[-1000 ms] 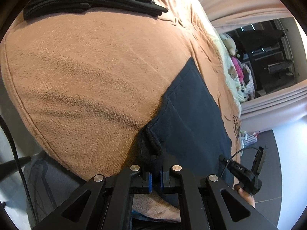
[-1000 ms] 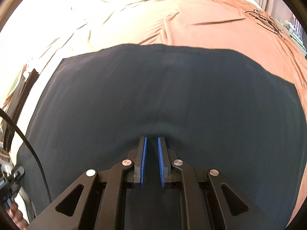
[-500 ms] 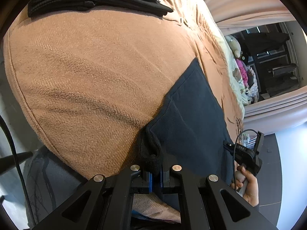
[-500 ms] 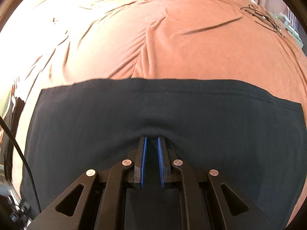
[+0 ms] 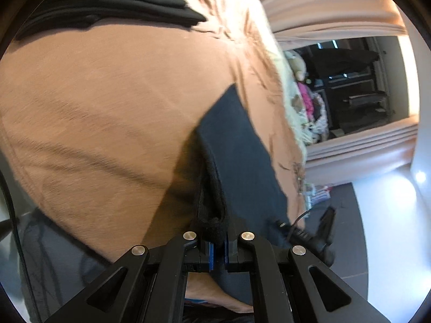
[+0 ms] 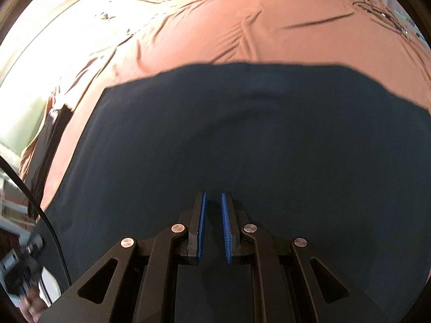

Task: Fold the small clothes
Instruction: 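Fold the held edge over onto the shirt and open both grippers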

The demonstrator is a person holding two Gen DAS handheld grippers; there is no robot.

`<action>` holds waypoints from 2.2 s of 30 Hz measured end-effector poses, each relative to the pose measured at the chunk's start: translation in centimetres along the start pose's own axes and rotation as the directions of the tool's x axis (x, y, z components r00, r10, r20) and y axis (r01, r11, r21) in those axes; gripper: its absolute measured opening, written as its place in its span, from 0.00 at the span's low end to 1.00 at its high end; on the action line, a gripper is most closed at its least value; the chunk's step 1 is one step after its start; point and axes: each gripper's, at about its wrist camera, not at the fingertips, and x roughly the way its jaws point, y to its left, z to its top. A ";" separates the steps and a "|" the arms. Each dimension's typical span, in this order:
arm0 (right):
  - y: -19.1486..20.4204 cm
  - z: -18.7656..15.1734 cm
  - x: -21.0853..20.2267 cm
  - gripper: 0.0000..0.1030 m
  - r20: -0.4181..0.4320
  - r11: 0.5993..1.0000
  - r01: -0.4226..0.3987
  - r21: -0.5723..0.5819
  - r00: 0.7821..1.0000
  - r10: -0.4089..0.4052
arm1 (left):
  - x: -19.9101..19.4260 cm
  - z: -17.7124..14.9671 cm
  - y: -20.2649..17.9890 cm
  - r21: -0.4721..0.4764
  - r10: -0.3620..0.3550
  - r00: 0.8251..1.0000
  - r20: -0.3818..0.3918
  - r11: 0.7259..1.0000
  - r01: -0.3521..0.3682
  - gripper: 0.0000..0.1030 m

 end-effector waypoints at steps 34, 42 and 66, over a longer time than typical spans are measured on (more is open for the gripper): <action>-8.8 -13.8 -12.2 0.09 0.219 0.982 -0.153 0.112 0.967 0.126 | 5.5 -4.4 -25.4 0.388 -0.177 0.964 -0.199 0.889 0.243 0.04; -13.1 -15.8 -17.3 0.67 0.380 0.980 -0.133 0.148 0.923 0.068 | 8.6 -7.4 -29.7 0.448 -0.162 0.947 -0.276 0.850 0.276 0.04; -16.1 -18.8 -21.0 0.67 0.353 0.968 -0.056 0.246 0.935 -0.036 | 21.4 -22.6 -29.4 0.535 0.105 0.780 -0.616 0.783 0.318 0.35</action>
